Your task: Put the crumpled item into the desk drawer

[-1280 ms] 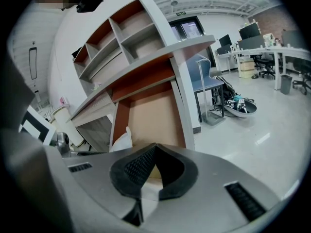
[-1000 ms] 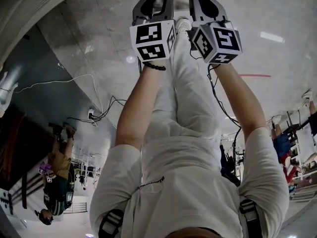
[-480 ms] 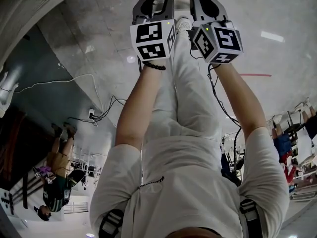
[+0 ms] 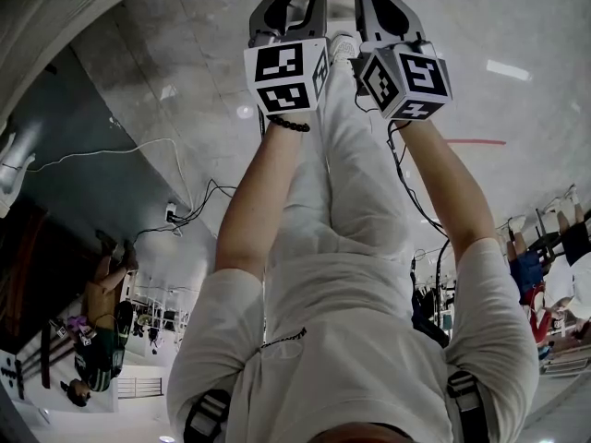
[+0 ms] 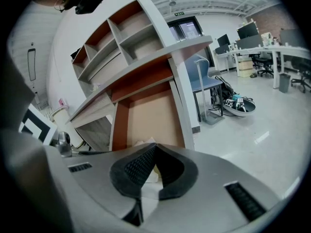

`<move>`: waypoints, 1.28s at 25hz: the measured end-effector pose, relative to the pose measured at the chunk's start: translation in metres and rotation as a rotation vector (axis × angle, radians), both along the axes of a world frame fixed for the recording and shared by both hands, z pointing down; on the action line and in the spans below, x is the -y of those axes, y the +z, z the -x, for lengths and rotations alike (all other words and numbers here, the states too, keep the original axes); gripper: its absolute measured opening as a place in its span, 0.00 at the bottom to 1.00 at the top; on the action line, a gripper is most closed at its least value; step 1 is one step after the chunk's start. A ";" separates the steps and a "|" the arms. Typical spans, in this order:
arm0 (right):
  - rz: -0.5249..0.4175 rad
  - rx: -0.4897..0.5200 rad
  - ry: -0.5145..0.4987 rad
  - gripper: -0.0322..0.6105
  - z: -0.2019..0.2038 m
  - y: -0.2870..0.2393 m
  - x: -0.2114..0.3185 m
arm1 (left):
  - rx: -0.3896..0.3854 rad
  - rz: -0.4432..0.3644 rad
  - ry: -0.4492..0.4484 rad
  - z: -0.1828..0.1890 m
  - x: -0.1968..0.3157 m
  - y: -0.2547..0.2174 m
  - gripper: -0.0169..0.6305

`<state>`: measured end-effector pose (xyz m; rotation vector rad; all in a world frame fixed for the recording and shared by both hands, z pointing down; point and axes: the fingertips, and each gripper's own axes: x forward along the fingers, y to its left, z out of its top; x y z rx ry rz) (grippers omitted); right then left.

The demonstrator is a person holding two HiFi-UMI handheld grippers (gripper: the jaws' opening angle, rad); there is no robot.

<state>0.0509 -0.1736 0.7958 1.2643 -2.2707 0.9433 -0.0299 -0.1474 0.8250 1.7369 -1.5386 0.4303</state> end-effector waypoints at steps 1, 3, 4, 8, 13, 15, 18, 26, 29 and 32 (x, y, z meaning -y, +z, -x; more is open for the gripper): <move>0.001 -0.001 0.001 0.05 -0.001 0.001 0.000 | 0.001 0.002 0.002 0.000 0.000 0.000 0.27; 0.002 0.001 0.006 0.05 -0.002 0.001 0.000 | 0.003 0.004 0.005 0.000 0.000 0.001 0.27; 0.001 0.004 0.010 0.05 -0.003 -0.001 0.000 | 0.002 0.005 0.008 0.000 0.000 0.000 0.27; -0.001 0.012 0.019 0.05 -0.006 -0.008 -0.001 | 0.014 0.006 0.012 -0.001 -0.002 -0.004 0.24; -0.003 0.007 0.022 0.05 -0.013 -0.012 0.000 | 0.033 -0.013 0.006 0.000 0.001 -0.011 0.14; -0.005 0.004 0.025 0.05 -0.014 -0.013 -0.002 | 0.030 -0.014 0.002 0.002 -0.001 -0.013 0.11; -0.007 0.000 0.027 0.05 -0.013 -0.013 -0.006 | 0.021 -0.012 -0.020 0.008 -0.006 -0.013 0.04; -0.028 0.004 0.029 0.05 -0.010 -0.028 -0.019 | 0.013 -0.021 -0.023 0.010 -0.020 -0.025 0.03; -0.042 -0.001 0.013 0.05 -0.003 -0.033 -0.026 | 0.023 -0.028 -0.022 0.020 -0.028 -0.030 0.03; -0.062 -0.021 -0.010 0.05 -0.002 -0.044 -0.033 | 0.038 -0.037 -0.019 0.033 -0.036 -0.041 0.03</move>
